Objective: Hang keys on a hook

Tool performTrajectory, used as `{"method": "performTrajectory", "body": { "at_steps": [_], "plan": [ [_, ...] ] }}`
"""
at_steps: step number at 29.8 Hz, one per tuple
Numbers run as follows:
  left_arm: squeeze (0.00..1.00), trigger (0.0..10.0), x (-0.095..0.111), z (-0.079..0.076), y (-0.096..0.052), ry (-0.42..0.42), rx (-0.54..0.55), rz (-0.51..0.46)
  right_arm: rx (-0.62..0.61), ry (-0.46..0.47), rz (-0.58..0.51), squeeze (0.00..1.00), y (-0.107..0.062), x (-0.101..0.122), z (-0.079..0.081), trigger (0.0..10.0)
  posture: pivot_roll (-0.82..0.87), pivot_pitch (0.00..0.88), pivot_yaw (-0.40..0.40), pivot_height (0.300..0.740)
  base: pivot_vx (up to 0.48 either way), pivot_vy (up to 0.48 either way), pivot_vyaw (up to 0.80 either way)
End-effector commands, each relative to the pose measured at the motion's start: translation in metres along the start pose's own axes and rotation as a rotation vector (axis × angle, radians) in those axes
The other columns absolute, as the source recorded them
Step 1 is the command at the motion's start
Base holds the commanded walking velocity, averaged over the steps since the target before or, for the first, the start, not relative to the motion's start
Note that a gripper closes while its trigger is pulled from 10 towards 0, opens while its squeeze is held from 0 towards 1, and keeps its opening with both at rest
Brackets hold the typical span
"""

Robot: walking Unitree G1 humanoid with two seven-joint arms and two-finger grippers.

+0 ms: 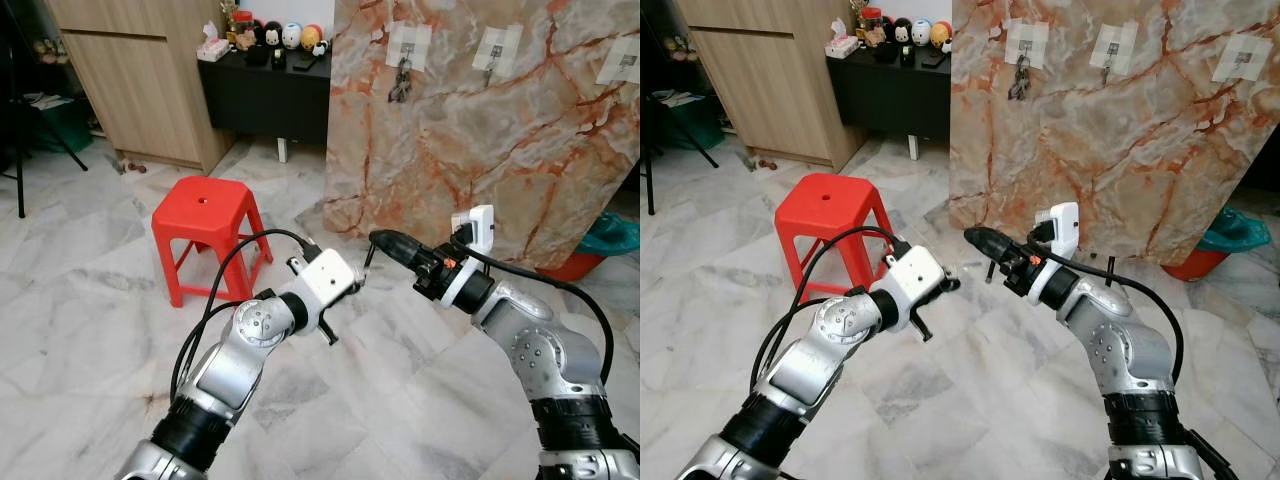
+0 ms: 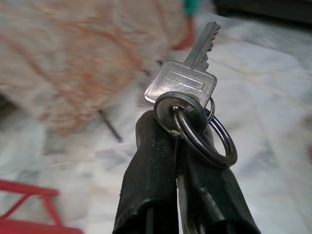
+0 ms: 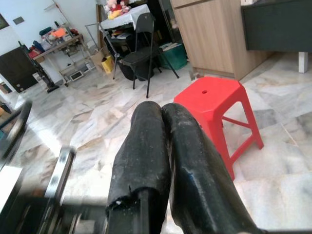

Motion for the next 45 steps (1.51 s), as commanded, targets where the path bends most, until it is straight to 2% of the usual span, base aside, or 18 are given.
{"method": "performTrajectory", "body": {
  "at_steps": [1, 5, 8, 11, 13, 16, 21, 23, 24, 26, 29, 31, 35, 37, 42, 43, 44, 45],
  "plan": [
    [0.00, 10.0, 0.008, -0.006, 0.000, 0.014, -0.034, -0.022, -0.004, -0.015, -0.019, 0.00, 0.002, 0.007, -0.001, 10.0, -0.02, 0.000, -0.047, 0.740, 0.000, 0.000, 0.00],
    [0.00, 10.0, 0.009, -0.010, -0.001, -0.040, -0.056, -0.029, -0.014, -0.025, 0.002, 0.00, 0.004, 0.002, -0.003, 10.0, -0.02, 0.000, -0.047, 0.740, 0.000, 0.000, 0.00],
    [0.00, 10.0, 0.011, -0.013, -0.003, -0.106, -0.082, -0.041, -0.048, -0.125, 0.105, 0.00, -0.002, -0.017, -0.012, 10.0, -0.02, 0.000, -0.047, 0.740, 0.000, 0.000, 0.00],
    [0.00, 10.0, 0.009, -0.015, -0.004, -0.150, -0.103, -0.035, -0.045, -0.145, 0.118, 0.00, -0.006, -0.017, -0.014, 10.0, -0.02, 0.000, -0.047, 0.740, 0.000, 0.000, 0.00],
    [0.00, 10.0, -0.003, -0.017, -0.006, -0.180, -0.112, 0.012, -0.033, -0.179, 0.115, 0.00, -0.011, -0.009, -0.014, 10.0, -0.02, 0.000, -0.044, 0.740, 0.000, 0.000, 0.00],
    [0.00, 10.0, -0.031, -0.003, -0.008, -0.273, -0.007, 0.126, -0.045, -0.264, 0.116, 0.00, -0.022, 0.008, -0.018, 10.0, -0.03, 0.000, -0.042, 0.740, 0.000, 0.000, 0.00],
    [0.00, 10.0, -0.048, -0.001, -0.013, -0.321, 0.012, 0.205, -0.040, -0.315, 0.108, 0.00, -0.028, 0.018, -0.018, 10.0, -0.02, 0.000, -0.040, 0.740, 0.000, 0.000, 0.00],
    [0.00, 10.0, -0.055, -0.003, -0.016, -0.400, 0.021, 0.243, -0.005, -0.349, 0.118, 0.00, -0.030, 0.020, -0.012, 10.0, -0.03, 0.000, -0.036, 0.740, 0.000, 0.000, 0.00],
    [0.00, 10.0, -0.057, -0.008, -0.017, -0.523, 0.000, 0.250, 0.044, -0.390, 0.150, 0.00, -0.032, 0.018, -0.004, 10.0, -0.03, 0.000, -0.036, 0.740, 0.000, 0.000, 0.00],
    [0.00, 10.0, -0.054, -0.012, -0.017, -0.588, -0.018, 0.236, 0.063, -0.409, 0.170, 0.00, -0.033, 0.015, -0.002, 10.0, -0.03, 0.000, -0.036, 0.740, 0.000, 0.000, 0.00],
    [0.00, 10.0, -0.034, -0.010, -0.014, -0.883, -0.028, 0.104, 0.090, -0.440, 0.220, 0.00, -0.034, 0.005, 0.001, 10.0, -0.03, 0.000, -0.030, 0.740, 0.000, 0.000, 0.00],
    [0.00, 10.0, -0.027, -0.010, -0.014, -1.009, -0.038, 0.060, 0.102, -0.442, 0.233, 0.00, -0.034, 0.001, 0.003, 10.0, -0.03, 0.000, -0.029, 0.740, 0.000, 0.000, 0.00],
    [0.00, 10.0, -0.026, -0.017, -0.018, -1.114, -0.068, 0.053, 0.112, -0.440, 0.265, 0.00, -0.034, -0.009, 0.004, 10.0, -0.02, 0.000, -0.021, 0.740, 0.000, 0.000, 0.00],
    [0.00, 10.0, -0.031, -0.015, -0.020, -1.243, -0.033, 0.045, 0.122, -0.437, 0.290, 0.00, -0.034, -0.018, 0.006, 10.0, -0.02, 0.000, -0.016, 0.740, 0.000, 0.000, 0.00],
    [0.00, 10.0, -0.030, -0.025, -0.025, -1.309, -0.051, 0.061, 0.147, -0.431, 0.340, 0.00, -0.038, -0.031, 0.009, 10.0, -0.02, 0.000, -0.020, 0.740, 0.000, 0.000, 0.00],
    [0.00, 10.0, -0.016, -0.022, -0.022, -1.424, -0.057, -0.016, 0.150, -0.442, 0.355, 0.00, -0.039, -0.035, 0.009, 10.0, -0.02, 0.000, -0.020, 0.740, 0.000, 0.000, 0.00],
    [0.00, 10.0, -0.010, -0.020, -0.021, -1.465, -0.057, -0.054, 0.150, -0.444, 0.358, 0.00, -0.039, -0.035, 0.009, 10.0, -0.02, 0.000, -0.020, 0.740, 0.000, 0.000, 0.00],
    [0.00, 10.0, -0.002, -0.004, -0.017, -1.555, 0.018, -0.160, 0.144, -0.443, 0.353, 0.00, -0.038, -0.035, 0.008, 10.0, -0.02, 0.000, -0.020, 0.740, 0.000, 0.000, 0.00]
  ]
}}
Point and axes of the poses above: a point about 5 cm out from each wrist's last joint towards the gripper, its own y axis pointing out of the wrist towards the gripper, its own x axis along the axis of the wrist's last joint, z = x × y, the point moved 6 cm from there along y, pointing out of the wrist towards the gripper, and after that the axes turned 3 degrees about y, right-handed, at the moved point
